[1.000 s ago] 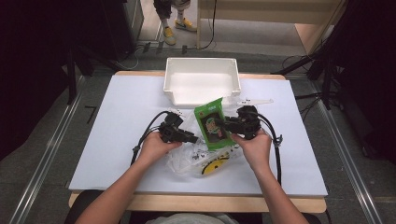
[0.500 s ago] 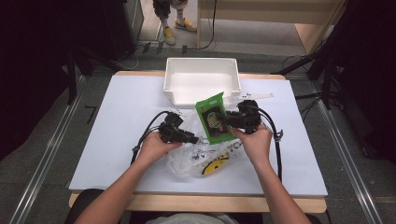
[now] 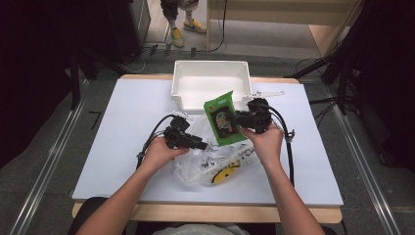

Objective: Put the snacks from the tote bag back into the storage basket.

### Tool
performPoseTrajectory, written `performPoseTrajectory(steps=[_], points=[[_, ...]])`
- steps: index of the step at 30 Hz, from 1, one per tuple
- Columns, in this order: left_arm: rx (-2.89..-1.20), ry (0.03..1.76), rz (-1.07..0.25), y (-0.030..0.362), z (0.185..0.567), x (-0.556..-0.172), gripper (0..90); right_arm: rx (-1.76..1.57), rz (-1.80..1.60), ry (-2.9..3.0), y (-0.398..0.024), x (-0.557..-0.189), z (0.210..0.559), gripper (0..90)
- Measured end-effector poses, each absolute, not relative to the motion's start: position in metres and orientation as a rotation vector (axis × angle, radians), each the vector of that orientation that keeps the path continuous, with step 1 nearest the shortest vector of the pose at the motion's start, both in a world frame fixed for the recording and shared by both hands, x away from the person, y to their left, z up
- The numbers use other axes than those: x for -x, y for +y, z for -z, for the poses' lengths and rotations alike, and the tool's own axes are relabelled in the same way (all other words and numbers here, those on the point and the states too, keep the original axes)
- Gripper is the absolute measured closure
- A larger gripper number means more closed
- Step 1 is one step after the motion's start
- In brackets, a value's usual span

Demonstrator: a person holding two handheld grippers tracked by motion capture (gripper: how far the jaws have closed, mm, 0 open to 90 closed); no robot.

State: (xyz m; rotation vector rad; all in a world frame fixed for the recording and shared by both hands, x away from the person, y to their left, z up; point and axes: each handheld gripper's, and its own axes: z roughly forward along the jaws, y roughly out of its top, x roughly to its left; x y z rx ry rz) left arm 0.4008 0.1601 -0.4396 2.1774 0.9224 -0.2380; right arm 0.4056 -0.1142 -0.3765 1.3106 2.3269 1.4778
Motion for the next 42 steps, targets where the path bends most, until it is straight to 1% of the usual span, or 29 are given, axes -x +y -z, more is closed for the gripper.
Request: performPoseTrajectory(steps=[2, 9, 16, 37, 42], points=[[-2.173, 0.923, 0.252, 0.161, 0.439, -0.401, 53.3, -1.316, -1.480, 2.318, -0.116, -0.407, 0.377, 73.4], [-2.151, 0.919, 0.257, 0.165, 0.434, -0.402, 51.1, -1.315, -1.454, 2.326, -0.116, -0.410, 0.371, 73.4], [-2.141, 0.921, 0.236, 0.168, 0.430, -0.402, 47.6, -1.294, -1.439, 2.338, -0.112, -0.418, 0.360, 73.4], [-2.142, 0.901, 0.243, 0.177, 0.423, -0.404, 45.9, -1.312, -1.409, 2.329, -0.105, -0.452, 0.342, 73.4], [-2.135, 0.931, 0.243, 0.180, 0.420, -0.403, 45.2, -1.320, -1.422, 2.314, -0.104, -0.462, 0.336, 73.5]])
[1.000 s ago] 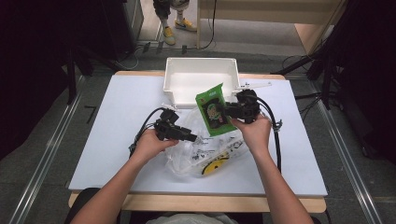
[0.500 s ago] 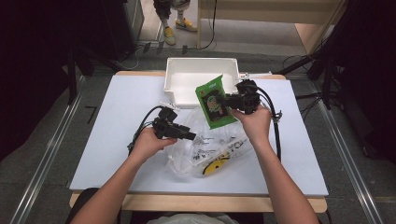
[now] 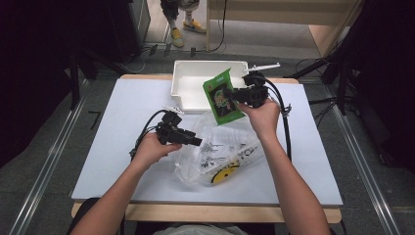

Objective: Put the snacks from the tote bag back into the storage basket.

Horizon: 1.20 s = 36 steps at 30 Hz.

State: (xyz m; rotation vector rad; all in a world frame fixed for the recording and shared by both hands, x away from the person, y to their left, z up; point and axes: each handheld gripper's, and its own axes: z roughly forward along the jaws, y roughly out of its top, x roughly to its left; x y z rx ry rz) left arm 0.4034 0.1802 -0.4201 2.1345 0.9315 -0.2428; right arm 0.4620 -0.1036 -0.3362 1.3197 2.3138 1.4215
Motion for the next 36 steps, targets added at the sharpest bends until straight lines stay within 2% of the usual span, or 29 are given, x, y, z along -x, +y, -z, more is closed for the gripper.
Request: performPoseTrajectory(steps=[5, 11, 36], points=[[-2.120, 0.851, 0.192, 0.189, 0.401, -0.388, 45.8, -1.411, -1.566, 2.206, -0.093, -0.496, 0.321, 73.8], [-2.087, 0.905, 0.227, 0.208, 0.407, -0.397, 44.9, -1.477, -1.487, 2.170, -0.075, -0.540, 0.319, 73.9], [-2.098, 0.940, 0.227, 0.215, 0.413, -0.401, 44.4, -1.500, -1.316, 2.168, -0.062, -0.579, 0.347, 73.9]])
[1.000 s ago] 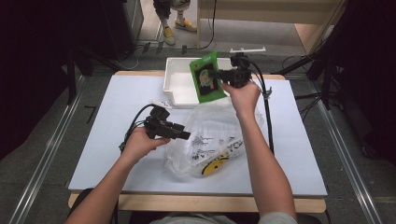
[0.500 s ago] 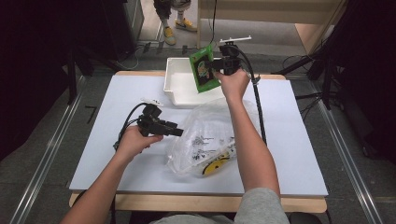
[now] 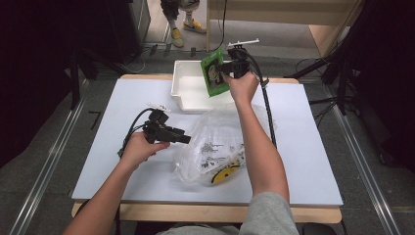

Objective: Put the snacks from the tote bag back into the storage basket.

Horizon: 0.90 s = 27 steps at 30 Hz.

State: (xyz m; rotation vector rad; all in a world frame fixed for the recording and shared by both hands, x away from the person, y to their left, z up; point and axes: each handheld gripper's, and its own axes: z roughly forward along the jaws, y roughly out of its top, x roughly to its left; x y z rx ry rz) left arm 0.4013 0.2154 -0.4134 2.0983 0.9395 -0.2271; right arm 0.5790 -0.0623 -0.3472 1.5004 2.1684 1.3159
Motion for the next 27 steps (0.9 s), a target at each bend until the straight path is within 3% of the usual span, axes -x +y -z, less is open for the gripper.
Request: performPoseTrajectory(steps=[27], points=[[-2.101, 0.938, 0.225, 0.220, 0.413, -0.403, 44.3, -1.542, -1.212, 2.118, -0.050, -0.619, 0.362, 73.8]])
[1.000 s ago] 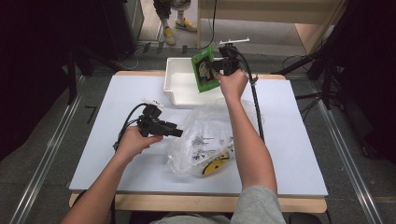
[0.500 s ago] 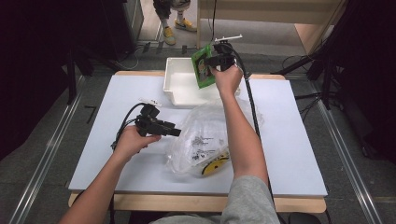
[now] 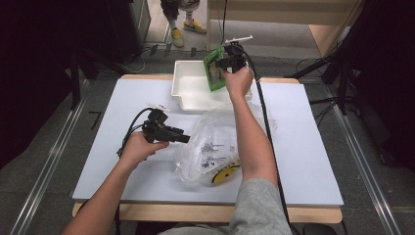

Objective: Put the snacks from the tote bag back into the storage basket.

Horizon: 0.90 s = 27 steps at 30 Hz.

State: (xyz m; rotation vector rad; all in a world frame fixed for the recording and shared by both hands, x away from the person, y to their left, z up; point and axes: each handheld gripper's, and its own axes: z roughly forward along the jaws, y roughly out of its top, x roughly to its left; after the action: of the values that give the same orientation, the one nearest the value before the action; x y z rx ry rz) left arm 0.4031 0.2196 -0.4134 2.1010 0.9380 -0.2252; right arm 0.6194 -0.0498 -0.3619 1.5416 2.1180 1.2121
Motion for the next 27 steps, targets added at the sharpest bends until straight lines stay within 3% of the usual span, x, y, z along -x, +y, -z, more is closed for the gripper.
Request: performPoseTrajectory(steps=[27], points=[[-2.105, 0.955, 0.230, 0.222, 0.417, -0.405, 44.4, -1.513, -1.158, 2.103, -0.042, -0.643, 0.386, 73.4]])
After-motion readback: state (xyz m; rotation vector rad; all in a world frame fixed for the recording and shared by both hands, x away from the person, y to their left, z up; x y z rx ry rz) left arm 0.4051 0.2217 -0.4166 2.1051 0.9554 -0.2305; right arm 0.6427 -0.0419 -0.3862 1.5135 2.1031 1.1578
